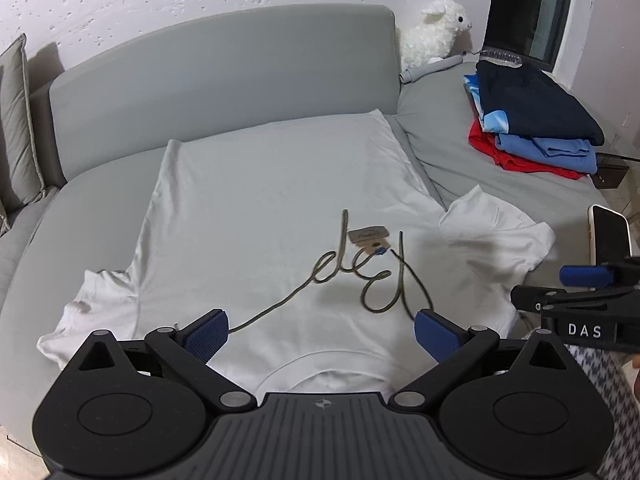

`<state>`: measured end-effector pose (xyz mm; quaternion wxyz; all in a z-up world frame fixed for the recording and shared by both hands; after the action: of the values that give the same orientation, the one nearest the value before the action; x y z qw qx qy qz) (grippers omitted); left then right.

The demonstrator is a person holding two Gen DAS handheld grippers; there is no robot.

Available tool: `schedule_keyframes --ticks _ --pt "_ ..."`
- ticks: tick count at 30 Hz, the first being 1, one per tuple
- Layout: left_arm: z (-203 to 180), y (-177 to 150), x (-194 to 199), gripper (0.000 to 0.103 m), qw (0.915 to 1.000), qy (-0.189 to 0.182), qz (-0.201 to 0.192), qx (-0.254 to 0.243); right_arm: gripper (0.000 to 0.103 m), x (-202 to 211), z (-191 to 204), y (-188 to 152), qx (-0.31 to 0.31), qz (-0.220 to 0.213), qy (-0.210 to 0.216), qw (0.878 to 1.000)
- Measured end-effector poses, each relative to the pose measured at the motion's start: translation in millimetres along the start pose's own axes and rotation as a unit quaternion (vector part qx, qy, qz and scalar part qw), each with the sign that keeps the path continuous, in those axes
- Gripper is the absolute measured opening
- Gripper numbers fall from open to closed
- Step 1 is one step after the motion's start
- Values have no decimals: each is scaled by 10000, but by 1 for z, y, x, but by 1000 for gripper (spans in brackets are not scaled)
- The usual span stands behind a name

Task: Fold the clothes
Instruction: 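Move the right gripper to the sleeve edge and close on it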

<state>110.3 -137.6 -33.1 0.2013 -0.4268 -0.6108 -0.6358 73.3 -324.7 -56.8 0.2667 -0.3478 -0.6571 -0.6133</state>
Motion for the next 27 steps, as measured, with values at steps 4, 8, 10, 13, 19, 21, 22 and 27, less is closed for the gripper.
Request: schedule_keyframes --ticks 4,8,10,13,19,21,22,27 --pt "-5 2 -12 98 9998 -28 132 160 63 -6 -7 1 -164 113 79 9998" --pt "-15 3 -25 97 9994 -152 255 184 59 -11 -12 3 -207 199 149 9995" --pt "-21 4 -31 93 9991 -234 296 173 59 -14 -15 2 -213 231 159 9994" --pt "-28 6 -40 93 9992 -226 303 113 59 -18 -20 1 -237 262 167 9992" --pt "-42 10 -62 93 9991 -212 366 16 59 -34 -43 -5 -561 395 -27 9976" --pt "-48 12 -68 93 9989 -288 383 6 59 -39 -50 -6 -709 444 -16 9965" --pt "-51 13 -71 93 9987 -339 389 -2 59 -42 -53 -6 -761 459 -11 9960" --pt "-67 17 -83 92 9977 -532 406 -74 59 -51 -68 -1 -854 326 -71 9958"
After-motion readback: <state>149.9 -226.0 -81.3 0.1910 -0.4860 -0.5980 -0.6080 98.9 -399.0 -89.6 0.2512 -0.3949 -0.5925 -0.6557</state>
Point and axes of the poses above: each gripper's, at about its wrist camera, not at the fingertips, and x roughly against the way its jaws point, z to its left, y to its top, the point moved 9 cm from there along -x, roughly the way its jaws point, and after that the axes turned 10 degrees about -y, right-handed, at the moved point
